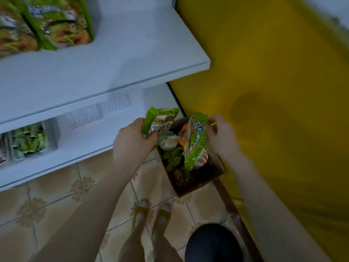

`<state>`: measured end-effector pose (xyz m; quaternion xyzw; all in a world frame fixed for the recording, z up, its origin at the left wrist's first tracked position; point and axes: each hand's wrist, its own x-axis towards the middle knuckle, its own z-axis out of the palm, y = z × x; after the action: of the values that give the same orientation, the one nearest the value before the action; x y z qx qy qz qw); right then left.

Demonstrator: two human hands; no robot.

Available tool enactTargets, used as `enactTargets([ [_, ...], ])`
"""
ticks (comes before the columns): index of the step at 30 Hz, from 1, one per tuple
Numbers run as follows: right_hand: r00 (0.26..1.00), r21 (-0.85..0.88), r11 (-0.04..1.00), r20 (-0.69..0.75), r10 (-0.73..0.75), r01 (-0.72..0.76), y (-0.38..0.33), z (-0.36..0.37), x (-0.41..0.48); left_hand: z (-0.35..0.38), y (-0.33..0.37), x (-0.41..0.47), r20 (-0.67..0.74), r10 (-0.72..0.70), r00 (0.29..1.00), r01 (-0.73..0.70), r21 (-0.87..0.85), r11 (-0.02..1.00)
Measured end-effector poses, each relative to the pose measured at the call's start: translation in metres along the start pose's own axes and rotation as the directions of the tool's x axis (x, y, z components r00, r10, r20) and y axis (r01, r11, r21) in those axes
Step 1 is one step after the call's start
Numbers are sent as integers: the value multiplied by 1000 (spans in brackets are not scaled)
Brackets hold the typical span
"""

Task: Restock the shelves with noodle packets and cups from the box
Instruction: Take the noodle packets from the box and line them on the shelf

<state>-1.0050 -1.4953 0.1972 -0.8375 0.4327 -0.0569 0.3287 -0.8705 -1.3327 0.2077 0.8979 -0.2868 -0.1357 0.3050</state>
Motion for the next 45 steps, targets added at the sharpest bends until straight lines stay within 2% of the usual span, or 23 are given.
enactTargets([
  [8,950,-5,957,124,-286,289,-95,-3,10,-83,-43,-17,-263,-138,955,124,-69,990],
  [16,822,-24,842,234,-519,539,-219,45,7,-169,-119,-43,-412,-285,865,237,-164,957],
  [24,750,6,768,209,-627,640,-346,125,14,-247,-215,-57,-490,-422,763,369,-206,906],
  [29,668,7,683,199,-717,730,-411,168,24,-283,-252,-59,-521,-474,710,414,-236,879],
  [37,546,-21,575,340,-765,818,-486,225,52,-303,-280,-55,-531,-567,630,466,-325,823],
  [45,436,13,514,512,-740,858,-534,277,82,-310,-297,-29,-573,-633,521,519,-376,768],
])
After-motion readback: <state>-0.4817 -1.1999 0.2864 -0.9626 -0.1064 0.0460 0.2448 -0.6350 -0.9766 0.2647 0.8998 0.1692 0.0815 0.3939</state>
